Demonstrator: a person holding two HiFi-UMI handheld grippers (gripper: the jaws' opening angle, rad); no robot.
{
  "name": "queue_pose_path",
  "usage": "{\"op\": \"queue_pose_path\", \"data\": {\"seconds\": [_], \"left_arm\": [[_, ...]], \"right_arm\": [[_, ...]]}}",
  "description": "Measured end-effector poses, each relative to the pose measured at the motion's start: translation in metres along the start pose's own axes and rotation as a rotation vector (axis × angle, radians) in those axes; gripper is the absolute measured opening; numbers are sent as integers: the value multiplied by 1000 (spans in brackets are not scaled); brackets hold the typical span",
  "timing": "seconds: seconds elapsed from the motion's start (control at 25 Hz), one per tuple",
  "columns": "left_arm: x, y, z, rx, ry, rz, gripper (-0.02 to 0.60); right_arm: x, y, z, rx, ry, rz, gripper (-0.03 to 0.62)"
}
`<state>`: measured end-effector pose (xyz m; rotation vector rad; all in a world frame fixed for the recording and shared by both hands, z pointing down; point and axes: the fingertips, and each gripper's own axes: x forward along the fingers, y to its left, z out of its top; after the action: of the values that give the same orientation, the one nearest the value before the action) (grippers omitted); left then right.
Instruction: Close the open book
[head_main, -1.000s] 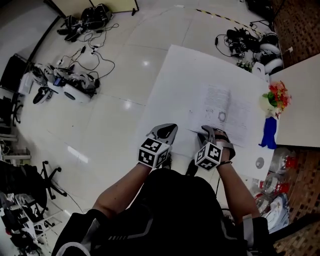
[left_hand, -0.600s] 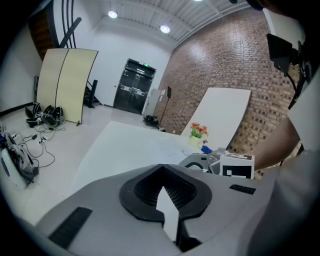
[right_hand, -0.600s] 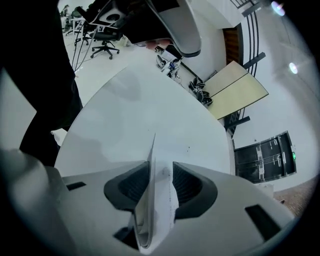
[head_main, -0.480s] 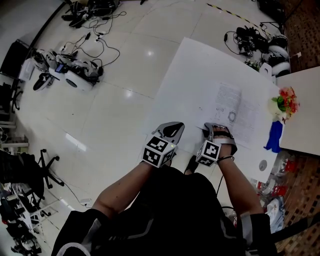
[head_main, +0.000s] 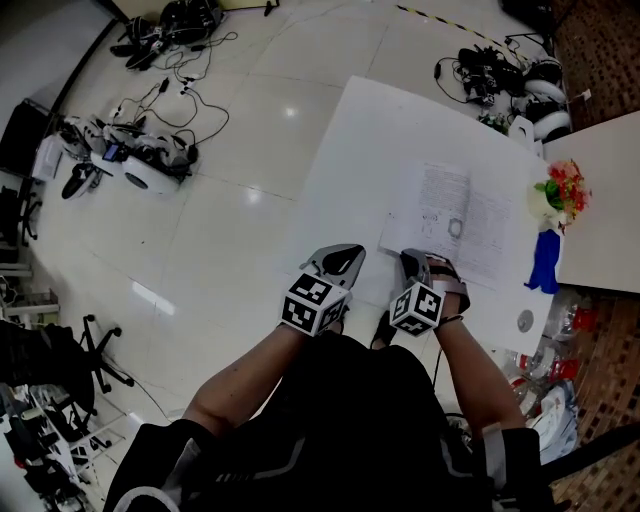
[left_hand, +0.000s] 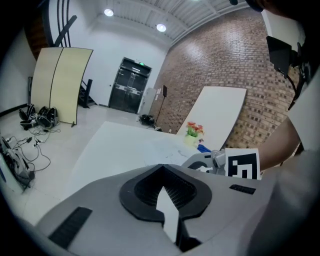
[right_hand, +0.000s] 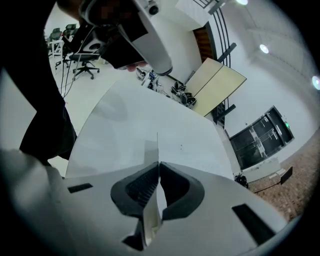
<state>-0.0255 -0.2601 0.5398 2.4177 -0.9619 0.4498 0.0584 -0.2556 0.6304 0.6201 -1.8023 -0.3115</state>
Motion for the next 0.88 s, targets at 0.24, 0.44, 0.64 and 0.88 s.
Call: {"op": "queue_pose_path", "data": {"seconds": [0.24,0.44,0.64,0.88], "left_arm": [[9,-10,2,16,4,-24,-5],[12,-17,11,42,3,-31,-5],[16,-21,21,55,-6,-37,-5],[39,-47,33,94,10,-96,-5]], "right_arm": [[-12,-8,0,130,-62,3,9],[-27,-21,-1,240,-122,-42,8],[-71,-48,-4,487,-218,-167,6],[-109,-65,-44,702,-299,-294,6]]}}
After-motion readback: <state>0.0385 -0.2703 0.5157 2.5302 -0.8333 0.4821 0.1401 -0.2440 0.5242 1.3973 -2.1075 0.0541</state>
